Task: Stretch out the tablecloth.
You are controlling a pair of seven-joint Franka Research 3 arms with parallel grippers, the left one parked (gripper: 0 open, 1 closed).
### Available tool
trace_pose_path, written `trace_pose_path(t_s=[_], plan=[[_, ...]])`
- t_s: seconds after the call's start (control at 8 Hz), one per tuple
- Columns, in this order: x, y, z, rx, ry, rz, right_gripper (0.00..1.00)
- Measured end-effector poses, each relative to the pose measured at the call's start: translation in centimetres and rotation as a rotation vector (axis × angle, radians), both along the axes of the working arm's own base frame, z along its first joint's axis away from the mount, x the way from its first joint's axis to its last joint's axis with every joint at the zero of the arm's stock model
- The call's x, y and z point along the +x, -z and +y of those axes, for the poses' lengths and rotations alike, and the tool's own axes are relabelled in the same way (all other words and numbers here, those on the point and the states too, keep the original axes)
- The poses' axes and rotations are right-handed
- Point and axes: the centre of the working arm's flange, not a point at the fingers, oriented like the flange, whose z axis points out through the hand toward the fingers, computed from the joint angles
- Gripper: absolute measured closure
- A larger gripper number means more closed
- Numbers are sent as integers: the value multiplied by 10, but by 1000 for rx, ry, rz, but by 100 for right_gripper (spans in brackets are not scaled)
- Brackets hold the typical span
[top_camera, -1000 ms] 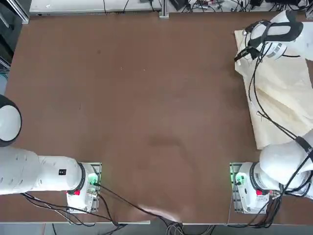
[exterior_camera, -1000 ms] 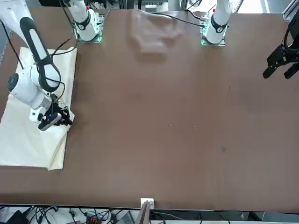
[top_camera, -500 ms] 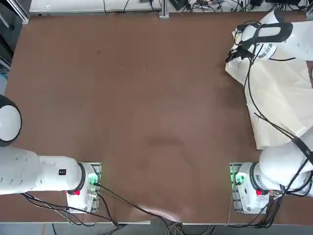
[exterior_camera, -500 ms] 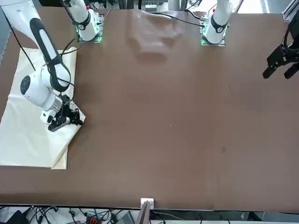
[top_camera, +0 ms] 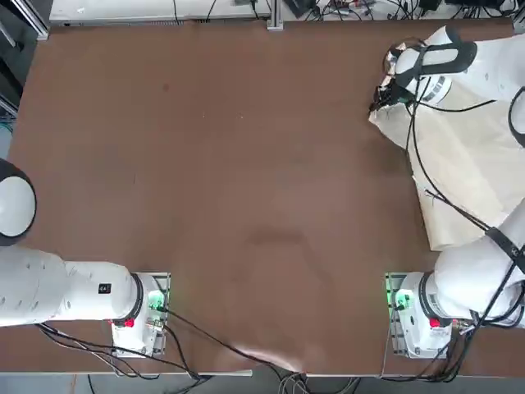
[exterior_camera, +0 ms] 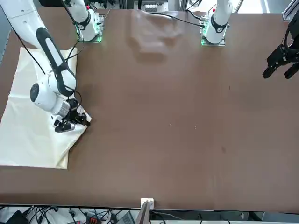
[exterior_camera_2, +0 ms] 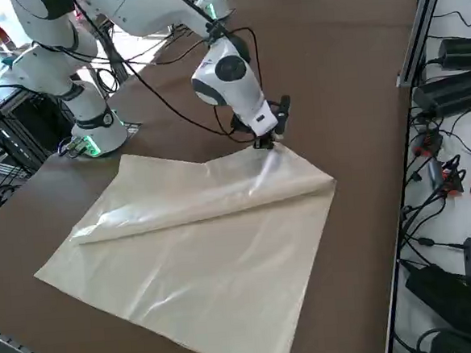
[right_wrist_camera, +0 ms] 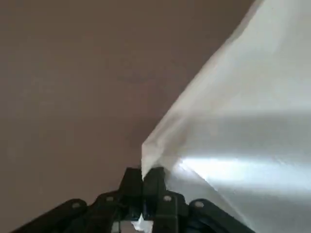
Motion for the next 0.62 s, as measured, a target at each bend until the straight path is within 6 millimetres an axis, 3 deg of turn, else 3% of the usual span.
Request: trace_pose_path(t_s=[0.62], plan=[[51,2,10,72,212,43,98]])
